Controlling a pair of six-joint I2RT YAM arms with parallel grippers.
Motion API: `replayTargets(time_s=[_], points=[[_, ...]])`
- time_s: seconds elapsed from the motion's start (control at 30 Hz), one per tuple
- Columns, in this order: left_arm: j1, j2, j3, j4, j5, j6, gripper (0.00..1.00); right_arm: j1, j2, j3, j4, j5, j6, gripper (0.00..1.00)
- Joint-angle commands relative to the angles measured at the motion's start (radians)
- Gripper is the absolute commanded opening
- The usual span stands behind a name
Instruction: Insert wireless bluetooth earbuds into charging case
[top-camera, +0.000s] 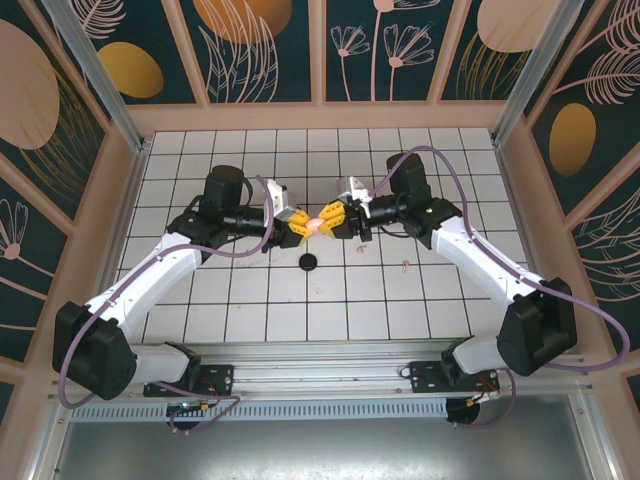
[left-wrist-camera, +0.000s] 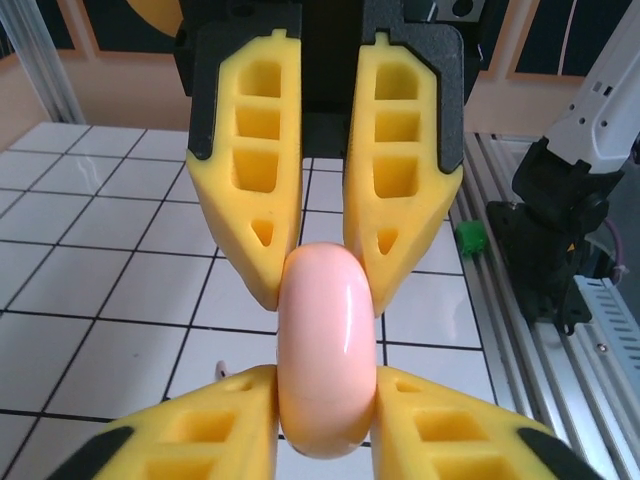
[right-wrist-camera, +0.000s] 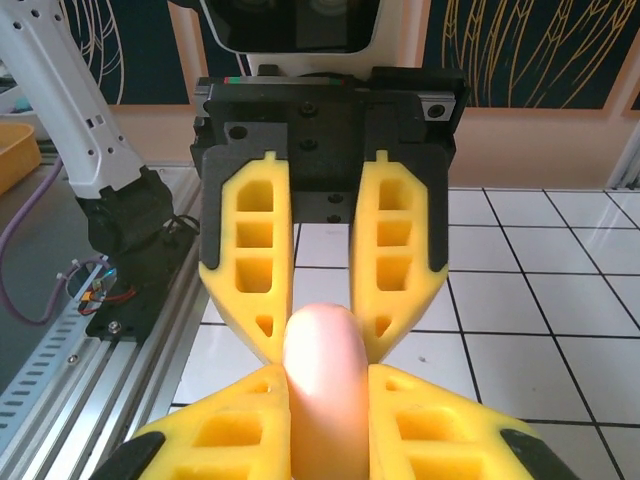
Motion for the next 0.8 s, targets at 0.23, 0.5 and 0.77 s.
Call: replayTargets(time_s=[0.23, 0.5, 0.77], points=[[-0.006, -0.009, -0.003, 0.05, 0.032, -0.022, 0.4, 0.005, -0.009, 0.022, 0.057, -0.007, 0.022, 0.17], [-0.008, -0.003, -0.013, 0.047, 0.032, -0.024, 0.4, 0.004, -0.015, 0.021, 0.086, -0.011, 0.038, 0.17], [-0.01, 0.001, -0.014, 0.05, 0.027, -0.024, 0.4, 0.004, -0.015, 0.022, 0.088, -0.014, 0.042, 0.17]])
